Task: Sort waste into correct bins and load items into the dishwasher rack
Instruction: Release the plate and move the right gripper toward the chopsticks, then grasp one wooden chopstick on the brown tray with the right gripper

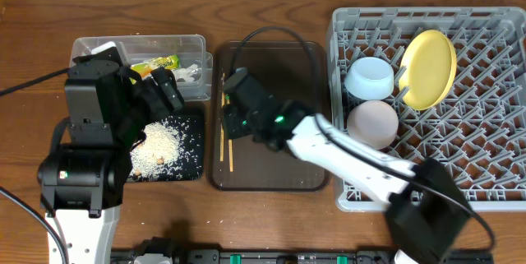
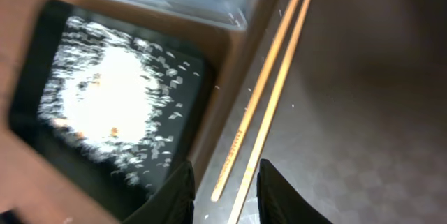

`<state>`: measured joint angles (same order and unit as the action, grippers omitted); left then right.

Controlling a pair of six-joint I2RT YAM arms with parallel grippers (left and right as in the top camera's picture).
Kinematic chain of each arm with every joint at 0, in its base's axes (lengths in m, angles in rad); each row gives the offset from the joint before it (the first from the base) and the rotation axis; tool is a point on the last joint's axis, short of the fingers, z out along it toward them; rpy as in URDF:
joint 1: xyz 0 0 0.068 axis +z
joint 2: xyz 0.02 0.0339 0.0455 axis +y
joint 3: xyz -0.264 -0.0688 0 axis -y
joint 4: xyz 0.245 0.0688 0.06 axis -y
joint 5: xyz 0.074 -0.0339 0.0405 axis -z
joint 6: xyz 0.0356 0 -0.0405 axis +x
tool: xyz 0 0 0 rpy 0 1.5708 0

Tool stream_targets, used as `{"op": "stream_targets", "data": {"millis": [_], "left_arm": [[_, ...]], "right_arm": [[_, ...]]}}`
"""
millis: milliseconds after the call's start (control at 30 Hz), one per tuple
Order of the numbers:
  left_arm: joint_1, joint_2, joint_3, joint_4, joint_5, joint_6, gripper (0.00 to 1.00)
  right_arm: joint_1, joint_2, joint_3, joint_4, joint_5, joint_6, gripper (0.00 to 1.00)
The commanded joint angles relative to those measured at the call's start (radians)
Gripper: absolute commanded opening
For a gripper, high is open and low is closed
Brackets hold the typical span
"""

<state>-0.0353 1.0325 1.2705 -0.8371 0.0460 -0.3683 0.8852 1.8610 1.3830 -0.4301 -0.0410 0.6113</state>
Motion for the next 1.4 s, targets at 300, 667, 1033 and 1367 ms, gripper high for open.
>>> {"op": "stream_targets", "data": {"millis": [300,667,1033,1367], "left_arm": [[0.004,0.0,0.014,0.0,-0.002,0.009,0.91],[0.004,0.0,0.014,-0.001,-0.002,0.009,0.91],[0.004,0.0,0.014,0.0,-0.002,0.009,0.91],[0.004,0.0,0.014,0.0,-0.002,0.009,0.91]], "right_arm": [[0.154,0.215,0.01,0.101,0.421,0.153,0.19],[0.169,0.269,0.01,0.111,0.476,0.195,0.14],[0.169,0.285,0.01,0.101,0.479,0.25,0.11],[0.168,0.33,0.01,0.131,0.479,0.26,0.12]]}}
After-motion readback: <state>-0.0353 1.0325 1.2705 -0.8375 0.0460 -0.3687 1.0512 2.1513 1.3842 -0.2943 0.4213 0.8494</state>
